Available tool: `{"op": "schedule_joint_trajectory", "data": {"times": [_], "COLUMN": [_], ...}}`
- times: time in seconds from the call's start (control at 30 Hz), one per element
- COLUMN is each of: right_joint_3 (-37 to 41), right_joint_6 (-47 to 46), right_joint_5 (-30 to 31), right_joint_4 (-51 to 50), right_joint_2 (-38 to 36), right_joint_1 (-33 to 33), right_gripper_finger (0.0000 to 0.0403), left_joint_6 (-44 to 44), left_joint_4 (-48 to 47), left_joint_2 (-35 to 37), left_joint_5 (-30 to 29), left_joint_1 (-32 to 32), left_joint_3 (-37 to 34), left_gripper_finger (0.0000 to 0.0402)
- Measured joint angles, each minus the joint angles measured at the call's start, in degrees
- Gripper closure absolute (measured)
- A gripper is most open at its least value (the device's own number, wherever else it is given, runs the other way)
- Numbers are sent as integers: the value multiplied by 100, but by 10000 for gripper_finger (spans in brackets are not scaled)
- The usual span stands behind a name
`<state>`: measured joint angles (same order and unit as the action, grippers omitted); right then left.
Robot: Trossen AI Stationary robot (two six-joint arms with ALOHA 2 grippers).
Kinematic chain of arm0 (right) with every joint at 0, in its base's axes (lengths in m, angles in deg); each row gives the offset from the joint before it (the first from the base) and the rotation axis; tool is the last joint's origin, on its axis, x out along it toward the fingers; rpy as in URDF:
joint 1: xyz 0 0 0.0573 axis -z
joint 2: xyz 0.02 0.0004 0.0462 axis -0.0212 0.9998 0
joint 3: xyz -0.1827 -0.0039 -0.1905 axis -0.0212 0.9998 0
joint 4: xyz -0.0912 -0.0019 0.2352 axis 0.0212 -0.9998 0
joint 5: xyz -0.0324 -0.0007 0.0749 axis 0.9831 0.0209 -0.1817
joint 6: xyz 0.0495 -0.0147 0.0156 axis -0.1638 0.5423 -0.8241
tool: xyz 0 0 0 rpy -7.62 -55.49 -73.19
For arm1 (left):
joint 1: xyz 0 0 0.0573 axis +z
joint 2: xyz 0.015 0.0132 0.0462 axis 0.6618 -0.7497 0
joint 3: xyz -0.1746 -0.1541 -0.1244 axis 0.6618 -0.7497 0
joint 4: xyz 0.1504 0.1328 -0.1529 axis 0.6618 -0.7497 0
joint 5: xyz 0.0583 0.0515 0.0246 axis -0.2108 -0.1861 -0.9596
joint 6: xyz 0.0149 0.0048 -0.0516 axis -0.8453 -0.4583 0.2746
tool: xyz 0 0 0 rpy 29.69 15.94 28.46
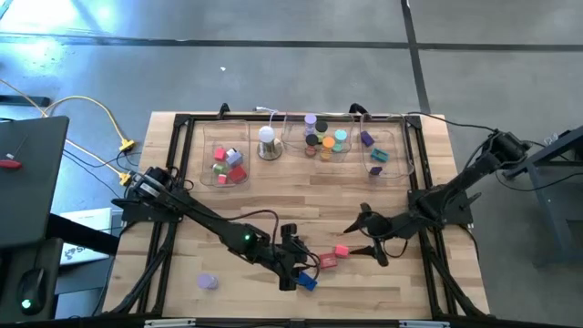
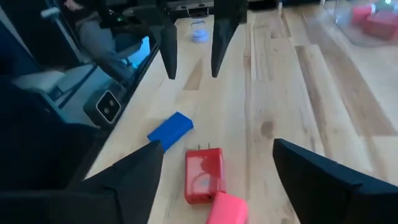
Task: Pick & Place Office items
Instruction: Put the light pink charger adapter into the left transparent bin
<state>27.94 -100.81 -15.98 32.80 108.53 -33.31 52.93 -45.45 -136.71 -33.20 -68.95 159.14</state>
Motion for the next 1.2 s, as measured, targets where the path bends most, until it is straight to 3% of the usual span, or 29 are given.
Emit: {"op": "schedule_joint_trajectory", "data": {"times": [0.17,0.53,0.87,1.2], "right_joint_3": [0,0,0,0], "right_joint_6": [-276,-868,-1443,-1431], "right_joint_5": [-63,73,-253,-240], "right_joint_4": [-36,-211,23,440], "right_joint_2": [265,1134,1969,2077], "right_joint_1": [1,1,-2,-13], "right_gripper_finger": [88,103,103,103], "left_joint_6": [-75,-75,-78,-80], "left_joint_4": [-1,2,-25,-103], "left_joint_2": [0,0,0,0], "left_joint_5": [0,-2,-2,-2], "left_joint_1": [59,90,88,88], "left_joint_3": [0,0,0,0], "left_gripper_finger": [183,183,183,183]}}
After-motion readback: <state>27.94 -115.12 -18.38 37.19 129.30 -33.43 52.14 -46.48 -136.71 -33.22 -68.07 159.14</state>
